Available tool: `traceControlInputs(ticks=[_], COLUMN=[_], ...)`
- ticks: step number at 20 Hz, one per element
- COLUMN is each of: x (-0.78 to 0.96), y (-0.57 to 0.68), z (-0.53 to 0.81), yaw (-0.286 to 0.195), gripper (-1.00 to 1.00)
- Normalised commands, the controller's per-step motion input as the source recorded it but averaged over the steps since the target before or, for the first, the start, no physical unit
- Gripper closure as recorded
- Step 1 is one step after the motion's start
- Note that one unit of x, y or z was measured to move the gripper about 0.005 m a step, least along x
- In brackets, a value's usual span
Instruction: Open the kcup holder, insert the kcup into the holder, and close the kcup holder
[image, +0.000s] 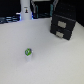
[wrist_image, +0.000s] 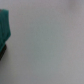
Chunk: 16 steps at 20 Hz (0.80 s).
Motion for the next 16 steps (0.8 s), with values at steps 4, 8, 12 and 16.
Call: traceControlInputs(ticks=[4, 8, 12, 16], x=[-0.16, -0.29, -0.33, -0.37], y=[0.5, 0.69, 0.69, 0.67], z=[0.06, 0.01, 0.01, -0.01], yaw=[-0.128, -0.154, -0.153, -0.162], gripper=[-1.0, -1.0, -1.0, -1.0])
